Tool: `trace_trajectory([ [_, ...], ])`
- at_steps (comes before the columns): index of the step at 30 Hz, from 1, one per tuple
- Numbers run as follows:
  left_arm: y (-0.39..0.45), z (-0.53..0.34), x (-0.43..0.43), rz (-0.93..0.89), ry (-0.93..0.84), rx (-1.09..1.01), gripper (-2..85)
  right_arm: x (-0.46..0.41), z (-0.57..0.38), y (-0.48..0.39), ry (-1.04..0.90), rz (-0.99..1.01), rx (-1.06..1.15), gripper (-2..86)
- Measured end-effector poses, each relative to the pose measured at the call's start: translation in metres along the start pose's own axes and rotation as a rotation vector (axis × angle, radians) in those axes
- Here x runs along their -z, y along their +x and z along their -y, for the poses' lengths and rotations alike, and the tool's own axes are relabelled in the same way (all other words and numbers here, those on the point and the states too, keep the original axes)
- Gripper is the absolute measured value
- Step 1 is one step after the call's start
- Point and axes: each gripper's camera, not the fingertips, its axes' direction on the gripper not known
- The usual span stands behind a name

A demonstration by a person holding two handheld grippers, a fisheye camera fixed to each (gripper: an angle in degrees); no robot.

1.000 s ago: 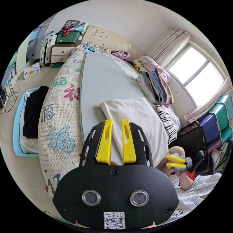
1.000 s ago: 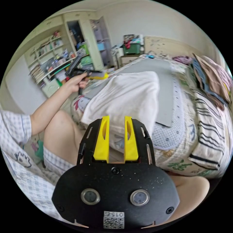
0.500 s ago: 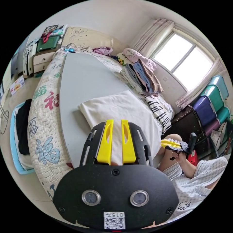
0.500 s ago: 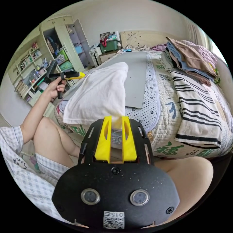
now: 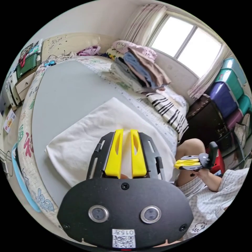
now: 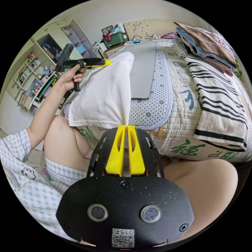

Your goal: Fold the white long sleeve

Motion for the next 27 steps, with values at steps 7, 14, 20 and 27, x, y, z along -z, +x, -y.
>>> trace_trajectory([
  [7, -0.036, -0.011, 0.024, -0.065, 0.097, 0.071, 8.6, 0.086, 0.025, 0.017, 0.134, 0.130, -0.026, 5.1],
  [14, -0.165, -0.084, 0.095, 0.009, 0.345, 0.538, 13.5, 0.144, 0.115, 0.040, 0.303, 0.166, 0.004, 12.5],
  [20, -0.222, -0.089, 0.072, -0.048, 0.237, 0.577, 16.4, 0.119, 0.213, 0.042, 0.257, 0.266, 0.032, 14.8],
  [27, -0.245, -0.080, 0.061, -0.106, 0.214, 0.518, 16.5, 0.079, 0.270, 0.050, 0.116, 0.300, -0.016, 16.1],
])
